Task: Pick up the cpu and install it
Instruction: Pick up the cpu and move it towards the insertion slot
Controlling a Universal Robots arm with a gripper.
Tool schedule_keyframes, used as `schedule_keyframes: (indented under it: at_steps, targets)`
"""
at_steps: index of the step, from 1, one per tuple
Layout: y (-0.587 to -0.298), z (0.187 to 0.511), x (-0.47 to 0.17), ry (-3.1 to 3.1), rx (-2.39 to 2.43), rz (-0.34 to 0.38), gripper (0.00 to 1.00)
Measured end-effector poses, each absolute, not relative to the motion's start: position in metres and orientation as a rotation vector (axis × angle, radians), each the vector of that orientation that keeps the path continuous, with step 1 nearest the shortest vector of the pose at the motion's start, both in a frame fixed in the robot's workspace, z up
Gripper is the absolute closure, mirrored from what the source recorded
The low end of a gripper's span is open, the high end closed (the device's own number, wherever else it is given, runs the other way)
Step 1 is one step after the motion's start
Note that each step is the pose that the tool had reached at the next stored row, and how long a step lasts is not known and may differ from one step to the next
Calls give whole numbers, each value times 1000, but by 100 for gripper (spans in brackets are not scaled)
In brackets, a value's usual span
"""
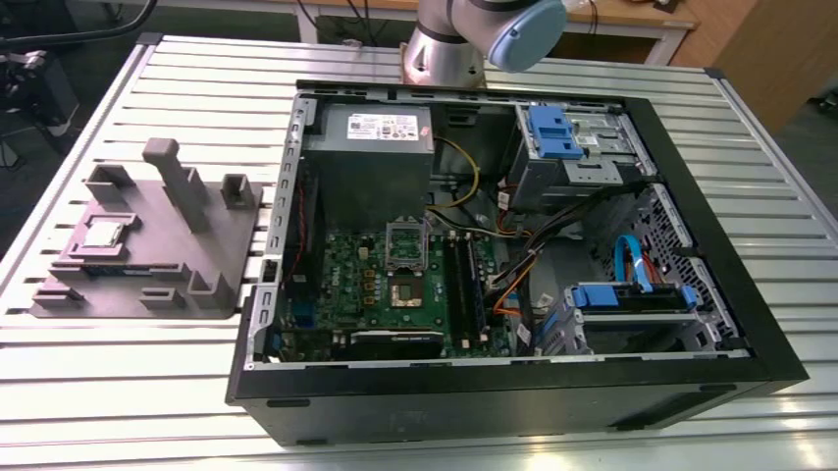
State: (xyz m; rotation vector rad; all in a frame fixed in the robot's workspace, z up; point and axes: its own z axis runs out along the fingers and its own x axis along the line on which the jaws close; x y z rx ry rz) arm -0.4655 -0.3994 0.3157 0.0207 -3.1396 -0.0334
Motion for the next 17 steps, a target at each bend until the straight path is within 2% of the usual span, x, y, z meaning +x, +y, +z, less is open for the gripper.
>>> schedule_keyframes:
  at_steps: [3, 9, 17]
  targets:
    - [-399, 314, -466, -3140, 21, -9, 29]
    - [-400, 309, -466, -3139, 21, -64, 29]
    - [-400, 309, -466, -3139, 21, -69, 29]
